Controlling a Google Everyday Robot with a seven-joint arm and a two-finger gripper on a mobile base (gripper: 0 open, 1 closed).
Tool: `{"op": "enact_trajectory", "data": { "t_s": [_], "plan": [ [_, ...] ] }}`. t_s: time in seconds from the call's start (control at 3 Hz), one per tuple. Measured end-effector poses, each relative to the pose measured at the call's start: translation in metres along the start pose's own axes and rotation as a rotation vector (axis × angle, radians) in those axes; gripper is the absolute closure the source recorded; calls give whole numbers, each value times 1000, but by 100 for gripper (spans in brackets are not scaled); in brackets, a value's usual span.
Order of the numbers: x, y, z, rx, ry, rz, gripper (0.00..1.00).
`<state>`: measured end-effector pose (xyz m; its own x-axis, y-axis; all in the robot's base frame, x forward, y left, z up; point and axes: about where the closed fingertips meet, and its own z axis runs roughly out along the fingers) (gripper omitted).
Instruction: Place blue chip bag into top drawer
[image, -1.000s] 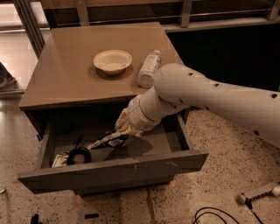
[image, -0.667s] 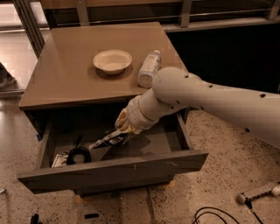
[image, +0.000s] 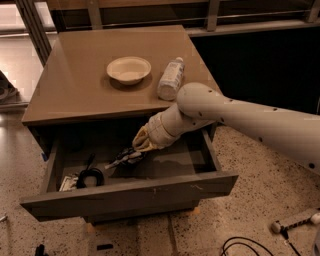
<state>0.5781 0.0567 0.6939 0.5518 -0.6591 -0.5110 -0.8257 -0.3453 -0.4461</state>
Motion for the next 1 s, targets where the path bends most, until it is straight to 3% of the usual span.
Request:
{"op": "enact_trajectory", "data": {
  "t_s": [0.33,0.67,1.0],
  "plan": [
    [23,4,15,-69,7,30,100],
    [37,10,24,-139,43,102,100],
    [38,14,24,-161,106,147,100]
  ]
}}
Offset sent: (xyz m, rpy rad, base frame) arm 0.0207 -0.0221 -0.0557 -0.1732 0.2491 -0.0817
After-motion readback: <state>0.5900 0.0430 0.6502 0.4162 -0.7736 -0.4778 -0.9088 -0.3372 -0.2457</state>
